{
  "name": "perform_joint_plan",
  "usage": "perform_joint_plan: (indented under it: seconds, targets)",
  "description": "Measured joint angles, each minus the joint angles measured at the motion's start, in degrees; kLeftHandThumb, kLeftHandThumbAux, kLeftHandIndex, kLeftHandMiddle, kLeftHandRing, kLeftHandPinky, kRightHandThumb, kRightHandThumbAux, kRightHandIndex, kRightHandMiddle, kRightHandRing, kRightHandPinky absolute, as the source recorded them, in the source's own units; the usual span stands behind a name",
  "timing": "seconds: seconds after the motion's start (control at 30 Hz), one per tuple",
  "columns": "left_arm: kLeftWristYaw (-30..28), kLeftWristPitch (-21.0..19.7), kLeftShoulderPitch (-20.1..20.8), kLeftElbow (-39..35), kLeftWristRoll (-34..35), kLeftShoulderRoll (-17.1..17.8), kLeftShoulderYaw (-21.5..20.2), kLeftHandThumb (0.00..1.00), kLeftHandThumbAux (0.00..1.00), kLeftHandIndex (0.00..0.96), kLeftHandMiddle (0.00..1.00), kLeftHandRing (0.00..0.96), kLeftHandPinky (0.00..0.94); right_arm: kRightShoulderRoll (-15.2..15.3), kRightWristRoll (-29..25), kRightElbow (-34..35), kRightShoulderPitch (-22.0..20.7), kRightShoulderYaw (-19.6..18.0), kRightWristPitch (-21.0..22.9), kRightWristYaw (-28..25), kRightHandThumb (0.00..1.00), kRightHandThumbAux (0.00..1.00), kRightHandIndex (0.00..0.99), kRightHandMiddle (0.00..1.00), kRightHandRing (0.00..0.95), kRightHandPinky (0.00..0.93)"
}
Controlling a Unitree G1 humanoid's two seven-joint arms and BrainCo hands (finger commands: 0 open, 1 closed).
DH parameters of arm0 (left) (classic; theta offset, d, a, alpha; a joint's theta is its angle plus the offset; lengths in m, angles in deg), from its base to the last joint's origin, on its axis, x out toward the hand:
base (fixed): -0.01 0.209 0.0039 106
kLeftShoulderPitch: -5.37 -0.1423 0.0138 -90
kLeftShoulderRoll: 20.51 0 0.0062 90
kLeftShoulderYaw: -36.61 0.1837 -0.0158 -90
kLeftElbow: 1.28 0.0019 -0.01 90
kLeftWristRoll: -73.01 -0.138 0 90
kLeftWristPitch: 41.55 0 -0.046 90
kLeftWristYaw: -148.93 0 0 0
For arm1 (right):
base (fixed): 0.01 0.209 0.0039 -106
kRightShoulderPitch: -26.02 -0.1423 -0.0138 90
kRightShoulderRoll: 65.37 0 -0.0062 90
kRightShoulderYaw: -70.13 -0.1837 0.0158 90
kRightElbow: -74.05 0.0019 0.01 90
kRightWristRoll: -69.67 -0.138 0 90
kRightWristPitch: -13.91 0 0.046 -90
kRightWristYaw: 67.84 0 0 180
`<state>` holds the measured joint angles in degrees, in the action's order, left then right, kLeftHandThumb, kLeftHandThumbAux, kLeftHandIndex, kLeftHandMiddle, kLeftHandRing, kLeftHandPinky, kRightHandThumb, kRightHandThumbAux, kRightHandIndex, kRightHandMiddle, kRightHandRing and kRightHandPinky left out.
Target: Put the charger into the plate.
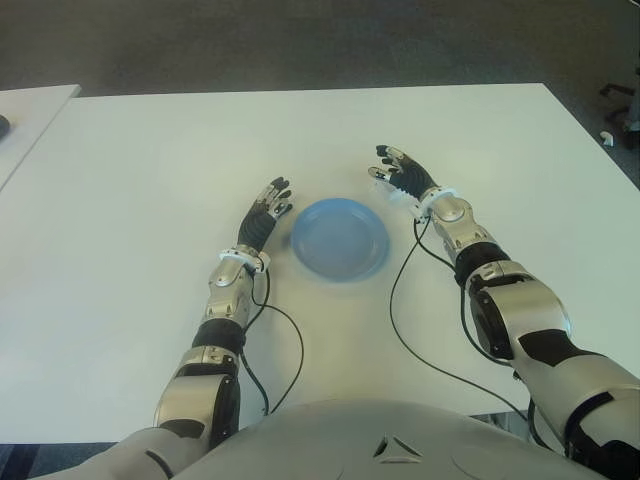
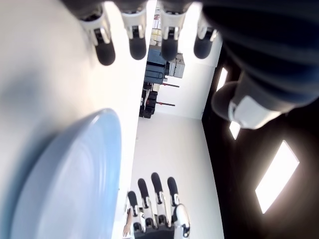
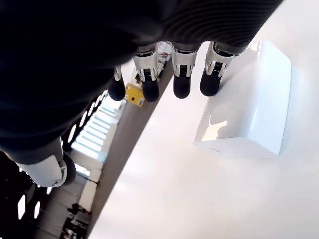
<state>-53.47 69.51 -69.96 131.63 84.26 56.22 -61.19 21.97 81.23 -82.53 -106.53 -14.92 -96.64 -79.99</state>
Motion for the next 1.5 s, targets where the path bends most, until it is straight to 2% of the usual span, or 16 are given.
perform_joint_plan:
  seconds: [0.4,1.03,1.3,1.5]
  targets:
    - [-0.2,0.8,0.6,1.3,0.0,0.5,-0.1,0.000,0.570,0.041,0.057,0.021,0.000,2.2,-2.7,9.8,6.9,-0.8,-0.1,-4.4,0.000,0.511,0.000,0.000,0.000,0.000]
    - [-1.6,1.2,1.6,2.9,0.7,0.8,-0.6,0.000,0.533,0.043,0.071,0.021,0.000,4.3,-7.4,27.5,18.2,-3.4,5.4,-9.0,0.000,0.559,0.000,0.000,0.000,0.000]
    - [-1.6,1.0,1.7,2.9,0.6,0.9,-0.6,0.000,0.543,0.037,0.064,0.018,0.000,5.1,-9.1,37.8,24.6,-3.9,9.8,-10.9,0.000,0.565,0.000,0.000,0.000,0.000]
    - [-1.6,1.1,1.8,3.2,0.6,1.0,-0.6,0.000,0.563,0.034,0.068,0.027,0.000,6.3,-9.4,42.8,27.9,-4.0,11.4,-11.7,0.000,0.555,0.000,0.000,0.000,0.000]
